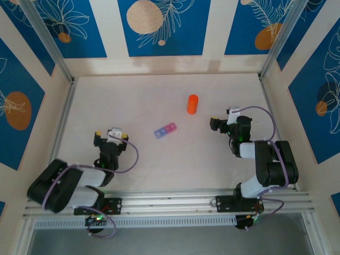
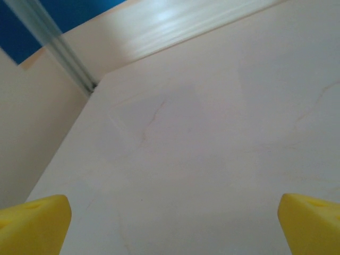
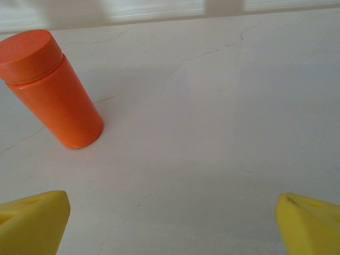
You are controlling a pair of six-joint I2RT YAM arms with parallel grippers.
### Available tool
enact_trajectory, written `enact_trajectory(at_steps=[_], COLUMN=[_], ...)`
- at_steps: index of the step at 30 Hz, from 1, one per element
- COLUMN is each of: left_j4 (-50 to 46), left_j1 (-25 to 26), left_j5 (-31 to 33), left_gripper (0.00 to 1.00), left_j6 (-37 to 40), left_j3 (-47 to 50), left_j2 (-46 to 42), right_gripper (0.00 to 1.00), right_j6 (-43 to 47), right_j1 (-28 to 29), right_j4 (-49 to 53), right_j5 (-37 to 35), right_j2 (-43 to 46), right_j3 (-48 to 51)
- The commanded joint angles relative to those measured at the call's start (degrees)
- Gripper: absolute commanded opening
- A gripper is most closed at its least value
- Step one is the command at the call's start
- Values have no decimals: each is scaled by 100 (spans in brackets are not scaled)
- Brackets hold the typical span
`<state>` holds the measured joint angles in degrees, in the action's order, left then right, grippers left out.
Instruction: Sort the pills into containers
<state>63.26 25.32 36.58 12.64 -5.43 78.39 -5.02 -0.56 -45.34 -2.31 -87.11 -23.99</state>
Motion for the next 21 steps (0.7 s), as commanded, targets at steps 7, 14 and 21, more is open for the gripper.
enact_trajectory(at_steps=[7,14,21], left_j4=[1738,1742,1671], left_j1=[-293,-611,-1370], left_j5=[-1436,-1771,-2671], left_gripper=[99,99,99], left_j6=[680,372,-268], left_j3=[-271,-239,-436], left_j2=[1053,1091,1456], right_gripper=[99,99,99], right_j6=[-29,-34,-31], right_j1=[-15,-15,-16], right_j4=[29,22,26], right_j5=[66,72,73], right_j2=[1,1,5], right_j3=[-33,-29,-29])
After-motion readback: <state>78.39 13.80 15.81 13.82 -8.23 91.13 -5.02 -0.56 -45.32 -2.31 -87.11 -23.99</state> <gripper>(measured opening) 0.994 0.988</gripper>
